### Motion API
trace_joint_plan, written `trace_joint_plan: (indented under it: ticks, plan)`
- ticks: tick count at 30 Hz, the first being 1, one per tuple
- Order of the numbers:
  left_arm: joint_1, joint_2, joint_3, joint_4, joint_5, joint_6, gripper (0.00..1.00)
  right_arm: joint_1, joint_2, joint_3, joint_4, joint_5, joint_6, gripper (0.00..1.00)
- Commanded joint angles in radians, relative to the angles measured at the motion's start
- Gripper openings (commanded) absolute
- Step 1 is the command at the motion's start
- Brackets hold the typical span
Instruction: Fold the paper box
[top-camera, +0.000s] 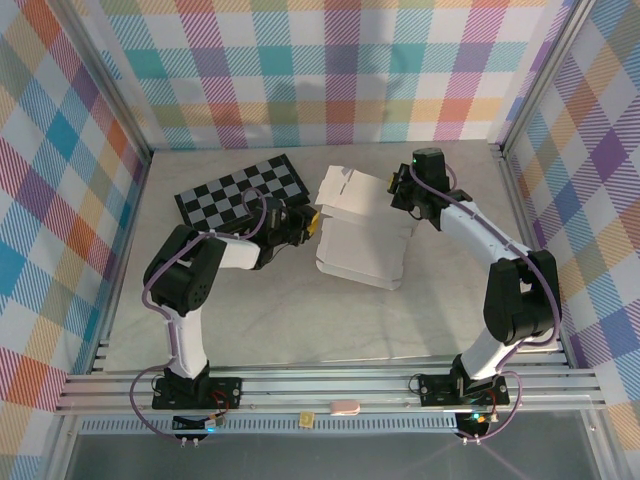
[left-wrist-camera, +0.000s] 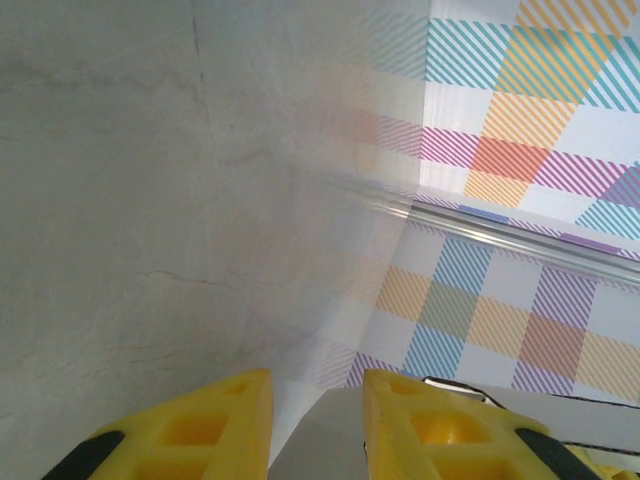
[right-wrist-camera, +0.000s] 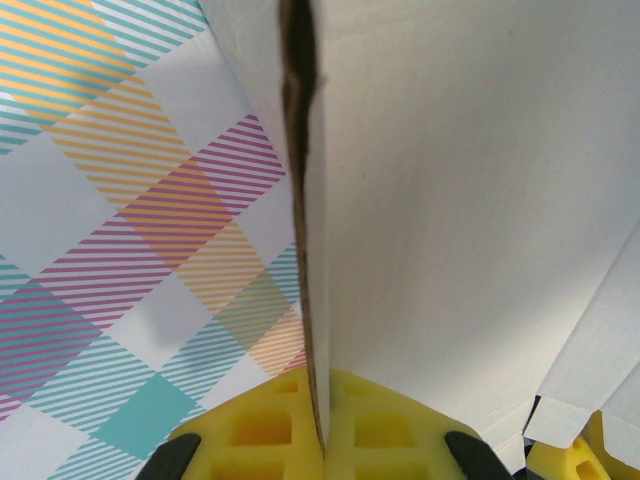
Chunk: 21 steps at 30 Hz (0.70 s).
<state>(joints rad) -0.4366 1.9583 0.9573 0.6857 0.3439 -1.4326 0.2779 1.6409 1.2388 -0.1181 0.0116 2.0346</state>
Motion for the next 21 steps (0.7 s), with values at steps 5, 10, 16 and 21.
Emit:
trace_joint_plan:
  ticks: [5, 10, 16, 21]
  plan:
    - [-0.050, -0.003, 0.062, 0.003, -0.006, 0.043, 0.31, -0.006, -0.009, 0.003, 0.005, 0.011, 0.021, 0.00]
    - [-0.058, -0.016, 0.073, -0.050, -0.017, 0.085, 0.32, -0.003, -0.017, -0.010, 0.015, 0.014, 0.024, 0.00]
    - [-0.082, -0.031, 0.166, -0.251, -0.006, 0.225, 0.34, 0.002, -0.022, -0.020, 0.012, 0.010, 0.022, 0.00]
    - [-0.111, -0.036, 0.279, -0.520, -0.035, 0.398, 0.38, 0.007, -0.027, -0.024, 0.010, 0.007, 0.021, 0.00]
